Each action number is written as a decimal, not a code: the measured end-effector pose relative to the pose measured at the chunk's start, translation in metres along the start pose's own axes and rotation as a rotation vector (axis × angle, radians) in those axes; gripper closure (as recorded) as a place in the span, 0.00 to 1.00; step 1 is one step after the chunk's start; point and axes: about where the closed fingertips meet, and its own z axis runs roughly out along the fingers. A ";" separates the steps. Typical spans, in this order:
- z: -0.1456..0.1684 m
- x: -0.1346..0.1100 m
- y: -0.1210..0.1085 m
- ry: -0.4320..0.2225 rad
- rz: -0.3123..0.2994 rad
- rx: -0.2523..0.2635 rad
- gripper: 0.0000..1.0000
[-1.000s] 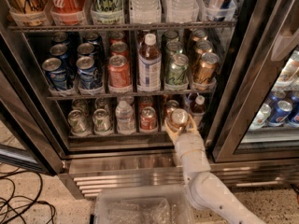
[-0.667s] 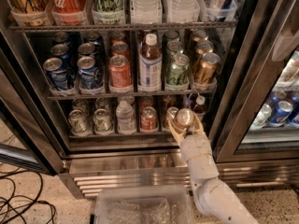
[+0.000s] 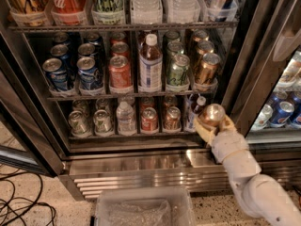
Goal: Pick orange can from bottom shelf of fridge
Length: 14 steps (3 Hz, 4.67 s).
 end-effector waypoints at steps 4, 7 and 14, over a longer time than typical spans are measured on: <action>-0.012 -0.032 0.050 -0.051 0.002 -0.249 1.00; -0.083 -0.081 0.145 -0.077 -0.047 -0.724 1.00; -0.075 -0.180 0.132 -0.290 -0.272 -0.587 1.00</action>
Offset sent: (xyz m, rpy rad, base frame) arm 0.0026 0.0010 0.0173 -0.0294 -0.0108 0.0458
